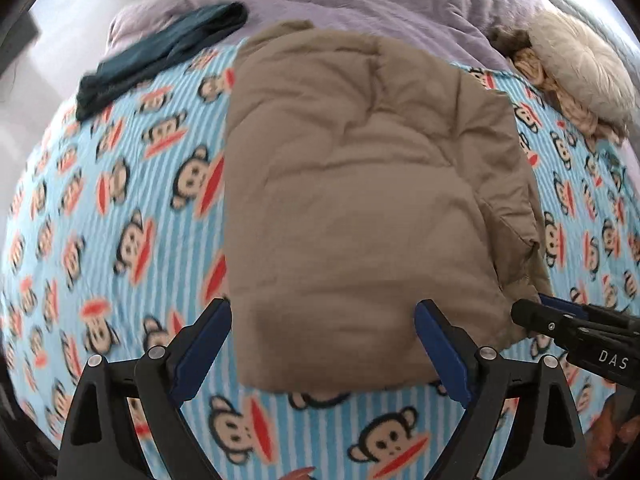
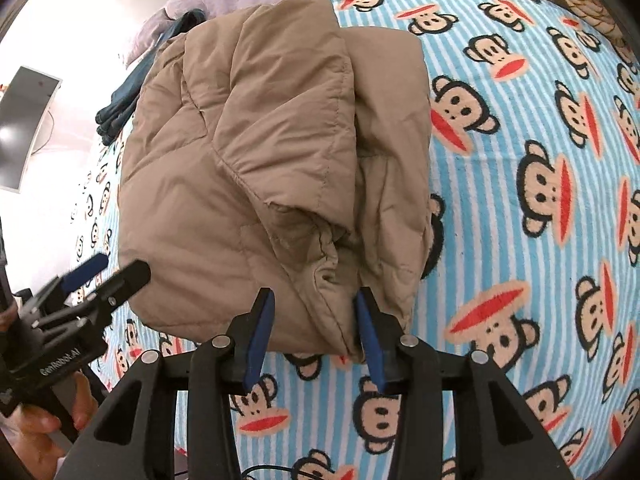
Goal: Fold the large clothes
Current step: 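Pull both open tools back from the folded jacket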
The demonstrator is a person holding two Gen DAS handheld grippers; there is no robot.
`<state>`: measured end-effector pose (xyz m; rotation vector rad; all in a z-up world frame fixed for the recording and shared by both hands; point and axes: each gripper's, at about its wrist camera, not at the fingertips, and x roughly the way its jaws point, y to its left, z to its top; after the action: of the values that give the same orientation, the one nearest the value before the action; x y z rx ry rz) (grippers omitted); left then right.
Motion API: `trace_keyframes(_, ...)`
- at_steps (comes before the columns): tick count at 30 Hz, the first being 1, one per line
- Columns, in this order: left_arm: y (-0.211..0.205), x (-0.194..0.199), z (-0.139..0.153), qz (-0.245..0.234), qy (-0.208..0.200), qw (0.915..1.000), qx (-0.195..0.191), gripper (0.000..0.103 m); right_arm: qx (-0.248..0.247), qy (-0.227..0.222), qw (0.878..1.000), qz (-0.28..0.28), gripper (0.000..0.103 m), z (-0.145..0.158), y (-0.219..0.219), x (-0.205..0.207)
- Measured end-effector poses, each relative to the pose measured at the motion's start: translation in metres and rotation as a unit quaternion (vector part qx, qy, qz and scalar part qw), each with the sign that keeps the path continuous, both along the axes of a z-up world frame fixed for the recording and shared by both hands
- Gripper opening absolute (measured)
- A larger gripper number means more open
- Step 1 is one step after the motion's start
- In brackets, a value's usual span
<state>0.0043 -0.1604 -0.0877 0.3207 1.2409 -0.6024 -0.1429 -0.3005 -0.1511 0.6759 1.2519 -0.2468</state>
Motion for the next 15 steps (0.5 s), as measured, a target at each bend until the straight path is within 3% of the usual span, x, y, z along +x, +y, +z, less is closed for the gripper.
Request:
trace_keyframes(4,0.016,-0.001,-0.004,0.019,0.025,0.9995,-0.007,0.094,-0.002,0.0,1.0,0.0,0.055,0.007,0.004,-0.005)
trace_keyframes(5,0.017,-0.002,-0.005,0.019,0.024,0.9995,0.0,0.094,-0.003,0.001,1.0,0.001,0.057,0.008,0.006,-0.006)
trace_keyframes(6,0.018,-0.002,-0.006,0.017,0.022,0.9996,0.009,0.103,-0.004,0.002,1.0,0.002,0.06,0.011,0.011,-0.006)
trace_keyframes(11,0.024,-0.008,-0.008,0.005,0.017,0.999,0.041,0.103,-0.02,0.007,1.0,0.01,0.073,0.022,0.024,-0.012)
trace_keyframes(15,0.029,-0.012,-0.002,0.003,0.004,0.9991,0.043,0.103,-0.043,0.016,0.999,0.012,0.083,0.029,0.032,-0.017)
